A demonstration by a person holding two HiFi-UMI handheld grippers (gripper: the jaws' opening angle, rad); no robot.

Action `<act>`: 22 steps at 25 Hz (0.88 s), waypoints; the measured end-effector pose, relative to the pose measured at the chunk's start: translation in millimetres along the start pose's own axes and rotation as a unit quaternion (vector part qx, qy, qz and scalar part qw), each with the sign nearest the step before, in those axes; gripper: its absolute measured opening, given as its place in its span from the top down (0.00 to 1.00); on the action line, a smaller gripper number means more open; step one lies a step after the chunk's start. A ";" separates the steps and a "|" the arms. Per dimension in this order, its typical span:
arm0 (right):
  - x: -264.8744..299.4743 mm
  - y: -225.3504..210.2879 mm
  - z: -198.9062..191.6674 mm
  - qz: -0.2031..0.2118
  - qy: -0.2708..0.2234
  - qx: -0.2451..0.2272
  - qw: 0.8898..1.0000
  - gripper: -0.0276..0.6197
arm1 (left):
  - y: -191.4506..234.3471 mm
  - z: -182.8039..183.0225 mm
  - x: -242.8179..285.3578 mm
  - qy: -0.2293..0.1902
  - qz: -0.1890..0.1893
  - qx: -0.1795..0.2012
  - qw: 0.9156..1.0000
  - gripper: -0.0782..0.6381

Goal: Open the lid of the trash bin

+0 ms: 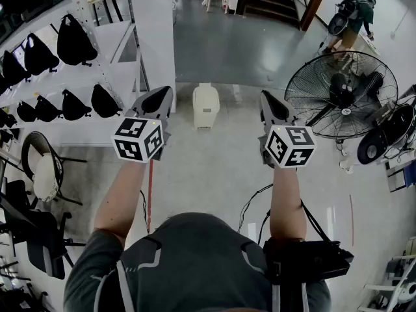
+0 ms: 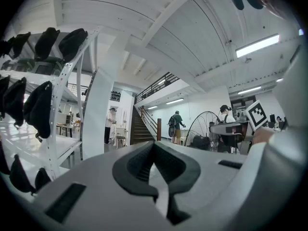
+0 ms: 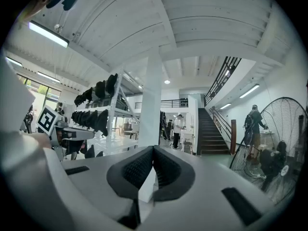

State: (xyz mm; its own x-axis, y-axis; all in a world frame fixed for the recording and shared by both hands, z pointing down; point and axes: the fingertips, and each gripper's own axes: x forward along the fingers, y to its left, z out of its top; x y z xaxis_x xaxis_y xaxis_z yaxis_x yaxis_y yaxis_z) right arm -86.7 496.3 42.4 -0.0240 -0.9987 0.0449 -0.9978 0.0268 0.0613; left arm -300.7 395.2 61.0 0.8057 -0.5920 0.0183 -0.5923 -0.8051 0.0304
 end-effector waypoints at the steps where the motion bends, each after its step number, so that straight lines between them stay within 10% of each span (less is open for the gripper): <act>1: 0.8 0.0 -0.5 0.000 0.000 0.000 1.000 0.92 | 0.8 -0.1 -0.2 -0.001 0.001 0.000 1.000 0.88; 22: -14.2 -28.0 -8.7 -0.006 -0.020 0.024 1.000 0.92 | -24.0 -5.3 15.6 -0.004 0.006 0.016 1.000 0.88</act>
State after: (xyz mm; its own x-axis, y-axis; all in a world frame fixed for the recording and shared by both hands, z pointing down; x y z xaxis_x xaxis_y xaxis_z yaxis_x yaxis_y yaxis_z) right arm -57.8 510.1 48.8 -0.0134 -0.9999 0.0046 -0.9998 0.0134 0.0142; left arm -273.8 405.4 65.9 0.7989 -0.6013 0.0115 -0.6013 -0.7990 -0.0021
